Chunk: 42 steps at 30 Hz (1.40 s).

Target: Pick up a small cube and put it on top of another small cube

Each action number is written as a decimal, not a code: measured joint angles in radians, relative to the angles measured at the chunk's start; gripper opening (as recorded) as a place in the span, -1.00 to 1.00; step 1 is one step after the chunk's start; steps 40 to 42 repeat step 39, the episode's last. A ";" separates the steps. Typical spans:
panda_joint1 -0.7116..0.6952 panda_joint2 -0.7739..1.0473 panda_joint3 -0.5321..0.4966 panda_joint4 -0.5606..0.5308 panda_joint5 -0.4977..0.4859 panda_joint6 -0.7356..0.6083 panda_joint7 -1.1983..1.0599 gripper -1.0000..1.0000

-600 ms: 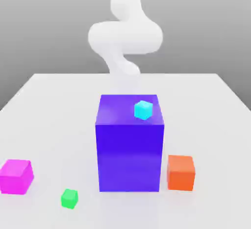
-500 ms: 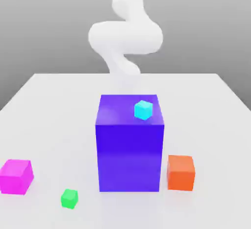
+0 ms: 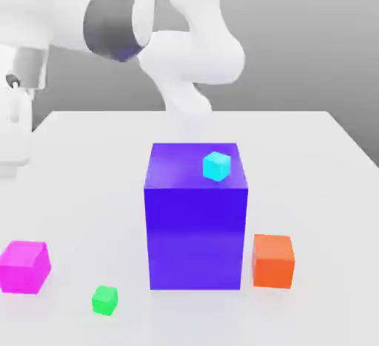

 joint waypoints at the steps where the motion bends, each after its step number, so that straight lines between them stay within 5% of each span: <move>1: -0.026 0.036 -0.009 -0.008 0.012 0.015 0.025 0.00; 11: -0.128 0.394 -0.003 -0.026 0.181 0.232 0.091 0.00; 12: -0.131 0.415 0.002 -0.023 0.186 0.249 0.088 -1.00; 18: -0.133 0.425 0.004 -0.022 0.187 0.260 0.087 -1.00; 24: -0.112 0.254 -0.020 -0.049 0.141 0.117 0.124 -1.00; 29: 0.065 0.120 0.099 -0.116 0.100 0.051 0.282 -1.00; 35: 0.123 0.235 0.104 -0.130 0.077 0.181 0.345 -1.00; 36: 0.124 0.259 0.103 -0.130 0.076 0.204 0.347 1.00; 42: 0.124 0.259 0.103 -0.130 0.076 0.204 0.347 1.00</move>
